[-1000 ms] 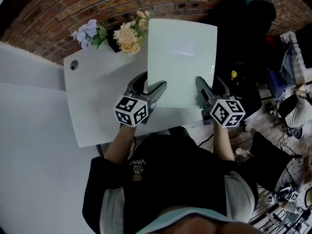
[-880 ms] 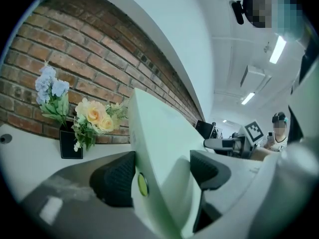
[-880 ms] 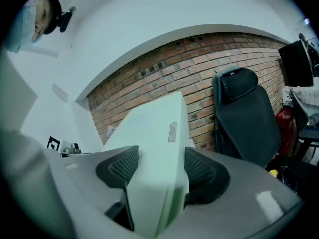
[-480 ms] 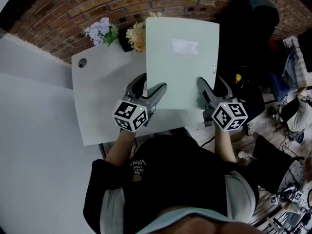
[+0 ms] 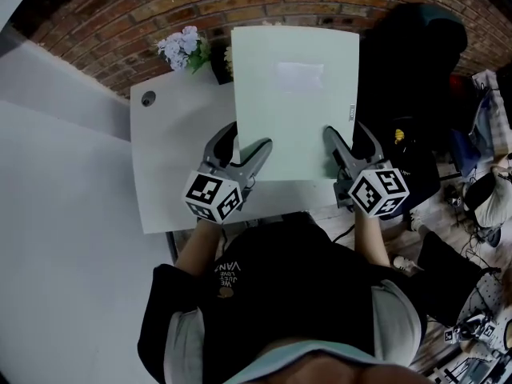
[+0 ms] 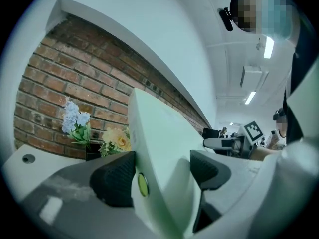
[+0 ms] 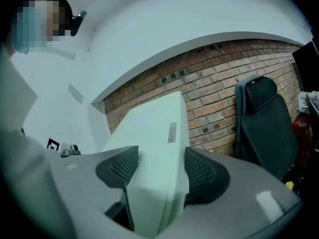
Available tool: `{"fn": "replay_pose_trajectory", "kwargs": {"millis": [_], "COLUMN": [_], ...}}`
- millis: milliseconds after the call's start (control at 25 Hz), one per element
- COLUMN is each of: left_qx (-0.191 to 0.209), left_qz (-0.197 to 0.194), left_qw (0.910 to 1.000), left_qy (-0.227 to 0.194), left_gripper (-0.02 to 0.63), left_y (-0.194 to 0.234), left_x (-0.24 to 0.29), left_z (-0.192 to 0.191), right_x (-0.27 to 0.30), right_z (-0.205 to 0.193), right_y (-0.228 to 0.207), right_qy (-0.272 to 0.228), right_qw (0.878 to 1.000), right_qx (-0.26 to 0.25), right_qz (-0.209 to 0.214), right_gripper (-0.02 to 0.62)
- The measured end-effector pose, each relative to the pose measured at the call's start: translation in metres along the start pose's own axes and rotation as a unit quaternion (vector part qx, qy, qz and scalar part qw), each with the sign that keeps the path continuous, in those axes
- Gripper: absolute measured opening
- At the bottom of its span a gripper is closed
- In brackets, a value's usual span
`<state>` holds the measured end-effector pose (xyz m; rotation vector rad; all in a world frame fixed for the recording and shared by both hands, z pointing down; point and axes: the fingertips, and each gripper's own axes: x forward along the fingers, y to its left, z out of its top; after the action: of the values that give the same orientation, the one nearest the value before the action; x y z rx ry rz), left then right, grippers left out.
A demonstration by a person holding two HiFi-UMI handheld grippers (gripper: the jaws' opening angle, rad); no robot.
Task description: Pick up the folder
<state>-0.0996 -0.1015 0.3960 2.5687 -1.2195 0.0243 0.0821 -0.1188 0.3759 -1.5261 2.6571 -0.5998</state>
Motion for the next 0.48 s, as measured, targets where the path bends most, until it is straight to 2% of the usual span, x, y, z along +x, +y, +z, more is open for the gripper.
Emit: {"fn": "replay_pose_trajectory", "kwargs": {"millis": [480], "left_qx": [0.014], "left_qz": [0.05], "left_qw": [0.9983], "left_qy": [-0.026], "left_gripper": [0.35], "left_y": [0.019], "left_x": [-0.039], "left_z": [0.011], "right_x": [0.023], "right_z": [0.001], "right_y": [0.038], "right_qy": [0.006], "right_qw": [0.998], "right_qx": [-0.018], "right_qz": [0.056], "right_gripper": [0.282]}}
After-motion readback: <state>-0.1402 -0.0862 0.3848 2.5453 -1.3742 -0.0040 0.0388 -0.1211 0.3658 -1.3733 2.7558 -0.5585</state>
